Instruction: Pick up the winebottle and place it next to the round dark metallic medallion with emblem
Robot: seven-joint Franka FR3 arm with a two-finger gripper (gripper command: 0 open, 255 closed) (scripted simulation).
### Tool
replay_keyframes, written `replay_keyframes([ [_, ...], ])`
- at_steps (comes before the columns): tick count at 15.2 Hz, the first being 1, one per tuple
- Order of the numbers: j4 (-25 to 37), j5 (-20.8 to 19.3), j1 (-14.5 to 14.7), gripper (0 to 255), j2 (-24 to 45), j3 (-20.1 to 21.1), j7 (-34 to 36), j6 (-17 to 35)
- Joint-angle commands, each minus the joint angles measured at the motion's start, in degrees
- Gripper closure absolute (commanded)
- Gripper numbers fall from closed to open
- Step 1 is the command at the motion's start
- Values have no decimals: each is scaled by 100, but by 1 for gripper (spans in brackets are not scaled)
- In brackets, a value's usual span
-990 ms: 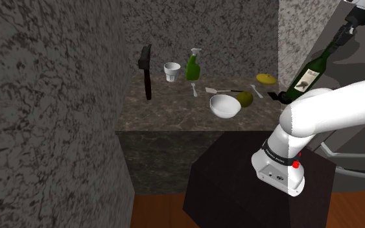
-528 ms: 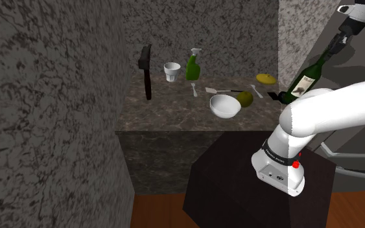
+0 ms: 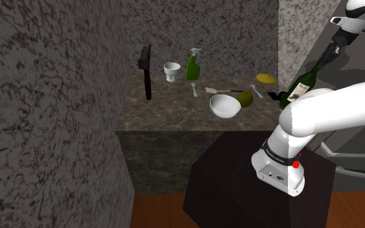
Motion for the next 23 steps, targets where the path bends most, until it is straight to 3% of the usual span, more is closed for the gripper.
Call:
replay_keyframes([
  [1,-128,-59,-2,255,-6,-86,10,146],
  [12,-330,-156,10,255,-3,-243,28,385],
  [13,-329,-156,10,0,-3,-244,28,385],
  [18,-329,-156,11,0,-2,-245,27,385],
  [23,242,80,-49,0,-19,154,-67,-286],
])
